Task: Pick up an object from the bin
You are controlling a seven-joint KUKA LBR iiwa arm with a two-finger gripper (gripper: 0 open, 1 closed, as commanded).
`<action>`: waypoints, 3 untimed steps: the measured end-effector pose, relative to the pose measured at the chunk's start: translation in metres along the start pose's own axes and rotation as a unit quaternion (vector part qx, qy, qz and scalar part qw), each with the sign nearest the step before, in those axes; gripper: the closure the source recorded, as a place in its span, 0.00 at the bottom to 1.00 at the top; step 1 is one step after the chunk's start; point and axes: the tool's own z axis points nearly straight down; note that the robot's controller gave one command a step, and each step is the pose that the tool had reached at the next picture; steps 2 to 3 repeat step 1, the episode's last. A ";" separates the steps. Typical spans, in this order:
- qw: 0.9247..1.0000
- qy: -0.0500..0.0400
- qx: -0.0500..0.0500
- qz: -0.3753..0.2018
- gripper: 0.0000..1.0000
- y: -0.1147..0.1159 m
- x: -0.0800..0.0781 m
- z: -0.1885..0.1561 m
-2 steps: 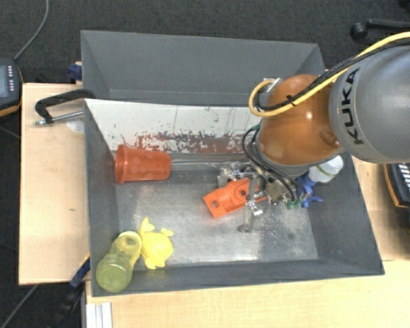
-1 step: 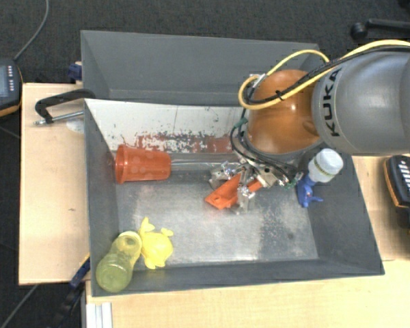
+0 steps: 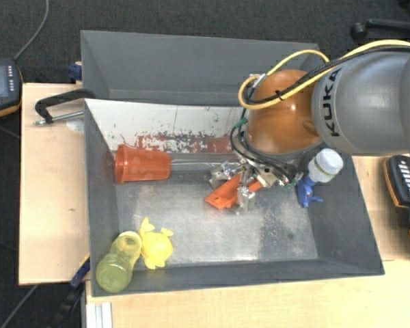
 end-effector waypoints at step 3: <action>0.999 -0.003 0.000 -0.032 1.00 0.037 -0.021 -0.123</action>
Offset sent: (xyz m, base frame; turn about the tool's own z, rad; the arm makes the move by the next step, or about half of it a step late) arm 0.0000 0.0000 0.0000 0.0000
